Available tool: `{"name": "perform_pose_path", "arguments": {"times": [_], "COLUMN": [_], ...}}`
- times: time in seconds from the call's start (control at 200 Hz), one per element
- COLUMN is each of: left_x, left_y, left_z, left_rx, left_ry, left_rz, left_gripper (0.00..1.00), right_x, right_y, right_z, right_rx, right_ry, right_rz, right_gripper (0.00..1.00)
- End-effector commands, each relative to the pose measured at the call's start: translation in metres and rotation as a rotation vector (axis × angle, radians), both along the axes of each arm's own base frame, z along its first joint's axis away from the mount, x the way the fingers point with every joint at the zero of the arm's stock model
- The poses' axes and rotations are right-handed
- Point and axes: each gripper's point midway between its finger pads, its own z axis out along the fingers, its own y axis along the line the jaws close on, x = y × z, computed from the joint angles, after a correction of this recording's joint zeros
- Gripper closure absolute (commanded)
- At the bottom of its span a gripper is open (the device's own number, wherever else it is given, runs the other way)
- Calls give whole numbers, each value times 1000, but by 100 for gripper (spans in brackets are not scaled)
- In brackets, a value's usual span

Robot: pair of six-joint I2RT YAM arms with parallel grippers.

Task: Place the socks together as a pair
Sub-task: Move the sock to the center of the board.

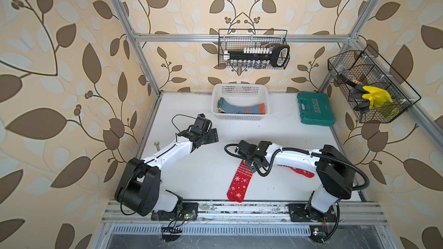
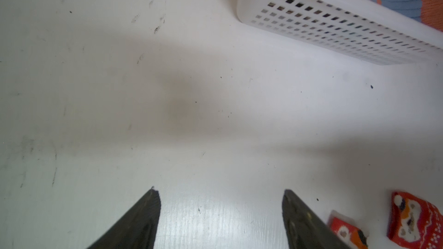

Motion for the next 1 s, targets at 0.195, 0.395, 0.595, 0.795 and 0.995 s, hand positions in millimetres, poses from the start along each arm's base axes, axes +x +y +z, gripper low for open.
{"name": "perform_pose_path", "arguments": {"times": [0.195, 0.395, 0.595, 0.795, 0.995], "left_x": [-15, -16, -17, -18, -18], "left_y": [-10, -7, -2, -2, -2], "left_z": [0, 6, 14, 16, 16], "left_rx": [-55, -59, -52, -59, -62], "left_ry": [-1, -41, -93, -105, -108], "left_rz": [-42, -36, -22, -26, -27], "left_gripper": [20, 19, 19, 19, 21], "right_x": [32, 34, 34, 39, 77], "right_y": [22, 28, 25, 31, 11], "right_z": [16, -8, -28, -45, -41], "right_rx": [397, 327, 271, 224, 313], "right_ry": [127, 243, 265, 274, 238], "right_rz": [-54, -11, -7, -21, -194], "right_gripper": [60, 60, 59, 76, 100]}}
